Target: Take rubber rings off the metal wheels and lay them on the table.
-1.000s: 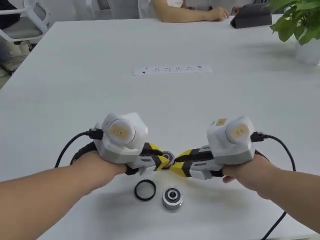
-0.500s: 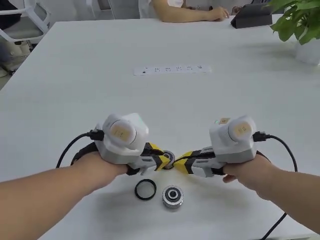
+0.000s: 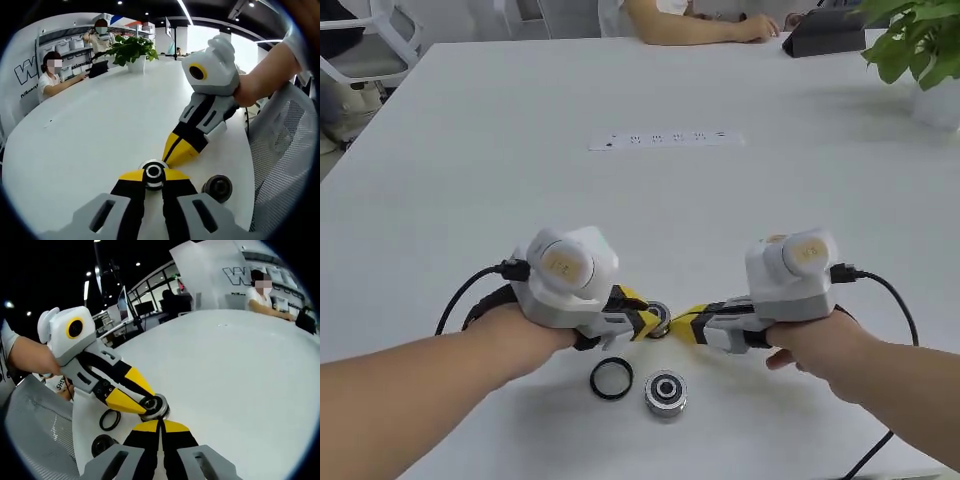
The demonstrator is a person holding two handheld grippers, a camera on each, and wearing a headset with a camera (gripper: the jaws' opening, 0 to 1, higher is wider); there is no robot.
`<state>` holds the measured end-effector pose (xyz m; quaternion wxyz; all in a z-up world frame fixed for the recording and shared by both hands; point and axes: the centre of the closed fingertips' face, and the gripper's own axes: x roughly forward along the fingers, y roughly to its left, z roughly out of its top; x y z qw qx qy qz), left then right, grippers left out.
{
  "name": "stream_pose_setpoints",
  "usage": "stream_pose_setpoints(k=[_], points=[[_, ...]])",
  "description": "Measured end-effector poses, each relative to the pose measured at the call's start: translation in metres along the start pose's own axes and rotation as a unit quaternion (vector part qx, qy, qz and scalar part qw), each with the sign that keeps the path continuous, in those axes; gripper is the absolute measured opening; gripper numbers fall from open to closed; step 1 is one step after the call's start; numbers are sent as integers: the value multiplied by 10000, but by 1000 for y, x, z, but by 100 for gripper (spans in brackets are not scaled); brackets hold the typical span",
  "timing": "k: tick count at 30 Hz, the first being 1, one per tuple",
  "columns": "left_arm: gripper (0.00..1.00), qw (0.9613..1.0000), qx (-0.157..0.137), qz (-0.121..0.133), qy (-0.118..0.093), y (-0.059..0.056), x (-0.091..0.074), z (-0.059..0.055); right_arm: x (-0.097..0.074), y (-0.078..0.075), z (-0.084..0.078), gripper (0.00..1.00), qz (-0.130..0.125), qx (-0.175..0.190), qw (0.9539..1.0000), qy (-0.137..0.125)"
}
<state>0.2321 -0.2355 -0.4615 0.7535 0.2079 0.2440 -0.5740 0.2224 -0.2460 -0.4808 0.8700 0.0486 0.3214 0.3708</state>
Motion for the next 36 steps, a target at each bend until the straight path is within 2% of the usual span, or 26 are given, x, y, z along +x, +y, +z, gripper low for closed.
stream_pose_setpoints(k=[5,15,20,24,25,27,36], points=[[7,10000,10,-2,0,0,0,0,-1,-2,1,0,-3,128,9999,-64],[7,10000,15,9,10,0,0,-1,-5,-5,10,0,5,682,9970,-362],[7,10000,42,33,1,0,0,0,-6,-4,14,0,83,1096,9925,-540],[7,10000,36,47,1,0,0,0,-6,-3,15,0,90,1150,9917,-565],[7,10000,46,56,2,0,0,0,-6,-1,16,0,154,1248,9902,-612],[7,10000,40,71,4,0,0,0,-6,-1,15,0,125,1317,9895,-589],[7,10000,19,88,17,0,0,0,-6,0,16,0,154,1373,9886,-603]])
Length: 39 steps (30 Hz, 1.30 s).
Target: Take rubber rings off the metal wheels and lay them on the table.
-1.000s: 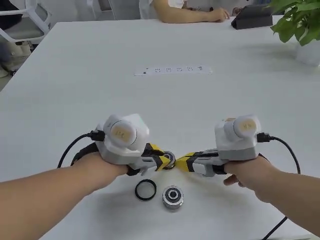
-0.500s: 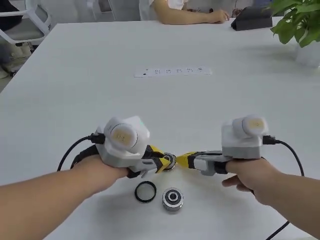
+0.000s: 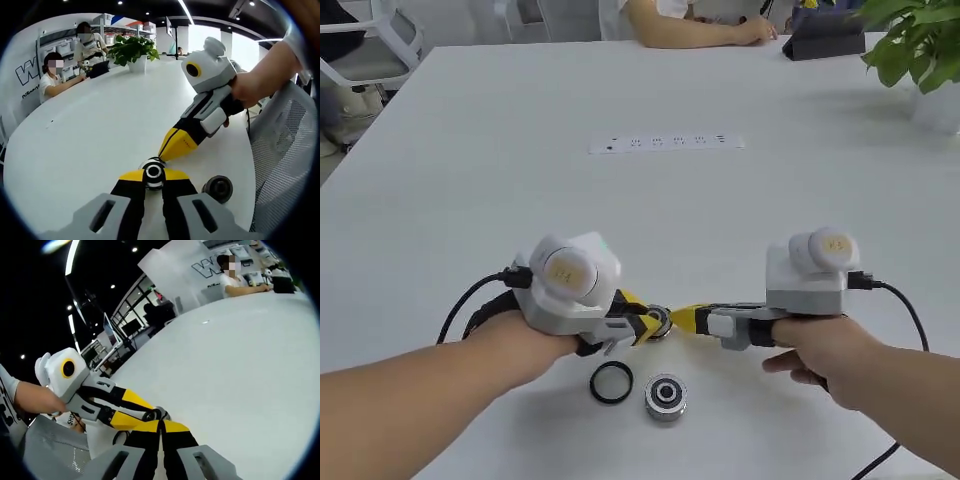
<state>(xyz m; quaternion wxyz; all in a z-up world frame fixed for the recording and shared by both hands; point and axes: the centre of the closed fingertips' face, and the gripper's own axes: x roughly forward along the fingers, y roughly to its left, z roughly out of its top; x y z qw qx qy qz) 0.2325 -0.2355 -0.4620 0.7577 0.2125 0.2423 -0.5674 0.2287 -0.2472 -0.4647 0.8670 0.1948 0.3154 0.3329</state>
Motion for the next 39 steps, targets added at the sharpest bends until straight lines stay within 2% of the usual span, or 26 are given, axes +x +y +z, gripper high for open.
stream_pose_setpoints(k=[21,22,23,24,31,39], points=[[7,10000,19,-4,-21,-1,0,0,5,11,1,0,193,-26,9998,-20],[7,10000,13,-8,-24,-1,0,0,6,20,4,0,391,21,9992,-80],[7,10000,13,-6,-26,-1,0,0,6,20,3,0,362,51,9993,-50],[7,10000,11,-10,-26,-1,0,0,6,16,3,0,207,-193,9996,-39],[7,10000,7,0,-29,-1,0,0,5,17,2,0,326,-29,9995,-43],[7,10000,11,-5,-40,-1,0,0,1,25,2,0,601,121,9981,-88]])
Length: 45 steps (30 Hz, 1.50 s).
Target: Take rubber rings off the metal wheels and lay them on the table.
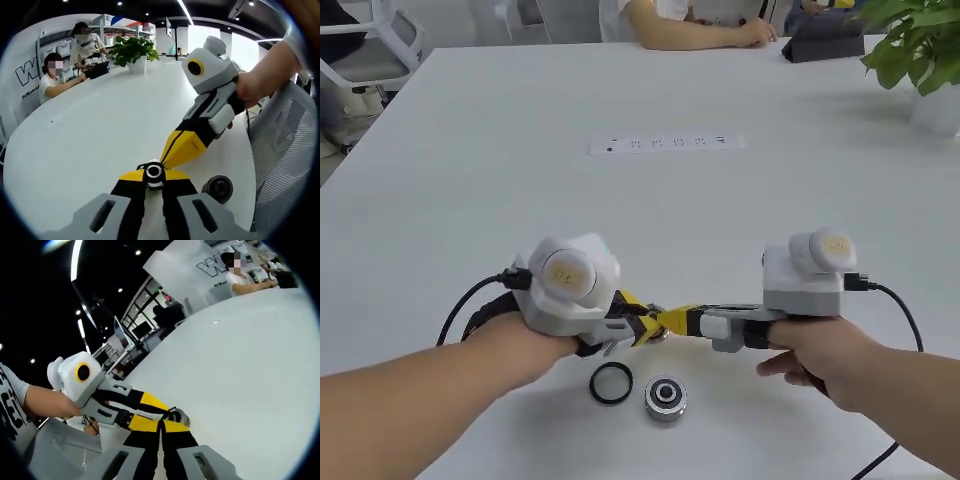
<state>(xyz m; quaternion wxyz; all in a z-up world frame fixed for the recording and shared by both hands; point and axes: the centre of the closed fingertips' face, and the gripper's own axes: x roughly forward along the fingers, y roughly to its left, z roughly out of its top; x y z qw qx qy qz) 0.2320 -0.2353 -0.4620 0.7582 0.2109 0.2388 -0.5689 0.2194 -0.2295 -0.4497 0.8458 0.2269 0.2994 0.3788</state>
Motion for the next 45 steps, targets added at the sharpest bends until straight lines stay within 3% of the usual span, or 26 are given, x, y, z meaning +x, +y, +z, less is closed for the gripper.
stream_pose_setpoints(k=[6,13,19,35,45], points=[[7,10000,1,-6,-13,0,0,0,-1,6,2,0,184,27,9998,-42],[7,10000,-52,52,-16,0,0,0,-2,-4,-3,0,-74,-84,9999,45],[7,9999,-92,71,-61,1,0,0,-1,-7,-5,0,-143,-124,9998,76],[8,10000,-22,21,90,0,-1,1,-3,-9,-2,0,-159,-122,9998,24],[16,9999,-23,-107,11,-5,-7,5,-3,-7,0,0,-138,-109,9998,-16]])
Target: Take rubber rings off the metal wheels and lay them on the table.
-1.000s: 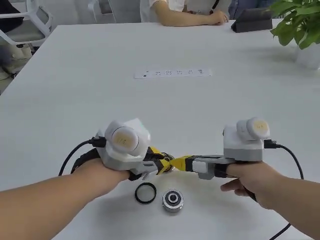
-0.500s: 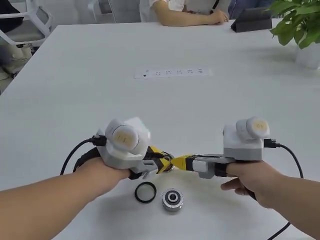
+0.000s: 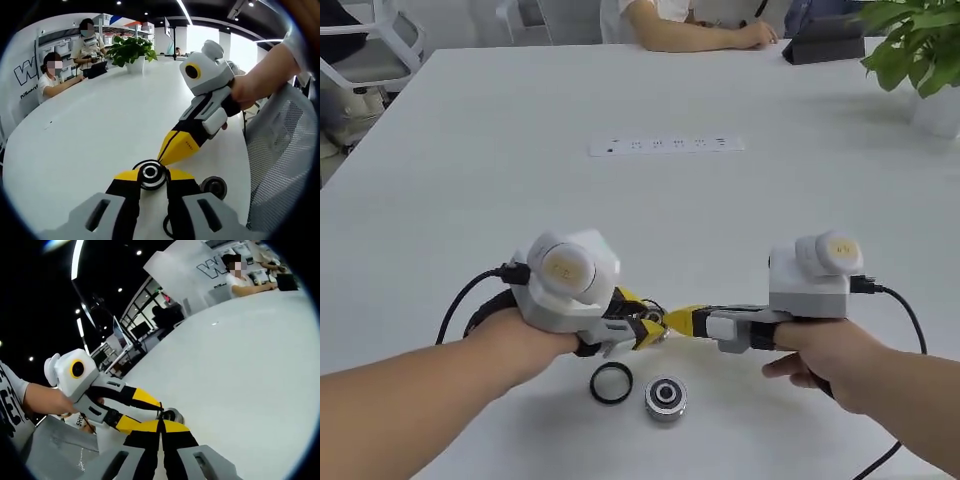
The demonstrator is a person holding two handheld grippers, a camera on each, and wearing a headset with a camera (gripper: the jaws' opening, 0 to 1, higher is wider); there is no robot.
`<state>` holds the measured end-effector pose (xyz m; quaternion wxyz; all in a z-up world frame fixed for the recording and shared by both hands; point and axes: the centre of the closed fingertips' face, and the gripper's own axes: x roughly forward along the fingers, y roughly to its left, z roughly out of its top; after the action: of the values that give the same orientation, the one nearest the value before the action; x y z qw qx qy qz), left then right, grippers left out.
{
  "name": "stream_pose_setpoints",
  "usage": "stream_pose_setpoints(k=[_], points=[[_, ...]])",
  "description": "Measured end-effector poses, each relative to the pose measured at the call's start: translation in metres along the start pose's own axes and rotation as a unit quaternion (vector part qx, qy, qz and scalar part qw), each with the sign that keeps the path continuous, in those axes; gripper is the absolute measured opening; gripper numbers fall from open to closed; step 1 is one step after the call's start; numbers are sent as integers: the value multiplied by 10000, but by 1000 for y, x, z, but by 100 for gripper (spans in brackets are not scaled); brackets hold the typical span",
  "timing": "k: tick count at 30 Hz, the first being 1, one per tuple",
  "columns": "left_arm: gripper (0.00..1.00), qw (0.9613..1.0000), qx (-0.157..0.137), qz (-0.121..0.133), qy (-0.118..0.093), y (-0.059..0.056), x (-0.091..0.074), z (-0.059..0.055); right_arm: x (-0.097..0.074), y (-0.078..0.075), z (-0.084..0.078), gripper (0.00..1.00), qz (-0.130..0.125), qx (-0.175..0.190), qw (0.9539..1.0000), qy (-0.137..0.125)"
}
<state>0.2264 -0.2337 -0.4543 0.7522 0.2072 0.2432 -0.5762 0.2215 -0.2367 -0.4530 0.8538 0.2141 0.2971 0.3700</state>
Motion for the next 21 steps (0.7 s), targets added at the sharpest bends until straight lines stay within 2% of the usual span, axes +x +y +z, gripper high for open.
stream_pose_setpoints(k=[10,21], points=[[27,9998,-15,-94,-172,-8,-13,9,-3,4,4,0,50,5,10000,-58],[36,9991,-114,-54,-414,-11,-38,17,-7,16,9,0,165,-11,9998,-122]])
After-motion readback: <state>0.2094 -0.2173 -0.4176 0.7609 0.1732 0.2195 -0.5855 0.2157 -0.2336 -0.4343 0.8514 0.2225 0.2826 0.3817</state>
